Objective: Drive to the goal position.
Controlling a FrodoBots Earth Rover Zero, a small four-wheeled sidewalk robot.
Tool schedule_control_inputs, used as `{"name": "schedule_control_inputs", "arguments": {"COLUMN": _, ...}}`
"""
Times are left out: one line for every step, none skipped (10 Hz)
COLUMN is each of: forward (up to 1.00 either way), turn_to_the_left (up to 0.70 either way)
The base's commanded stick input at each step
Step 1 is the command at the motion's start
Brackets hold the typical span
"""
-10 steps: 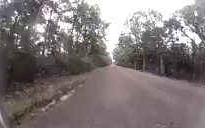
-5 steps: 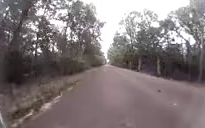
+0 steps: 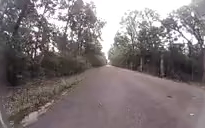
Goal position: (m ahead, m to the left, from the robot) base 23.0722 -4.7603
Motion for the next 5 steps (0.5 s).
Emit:
{"name": "schedule_control_inputs", "arguments": {"forward": 0.70, "turn_to_the_left": 0.00}}
{"name": "schedule_control_inputs", "arguments": {"forward": 0.70, "turn_to_the_left": 0.00}}
{"name": "schedule_control_inputs", "arguments": {"forward": 0.70, "turn_to_the_left": 0.00}}
{"name": "schedule_control_inputs", "arguments": {"forward": 0.70, "turn_to_the_left": 0.00}}
{"name": "schedule_control_inputs", "arguments": {"forward": 0.70, "turn_to_the_left": 0.00}}
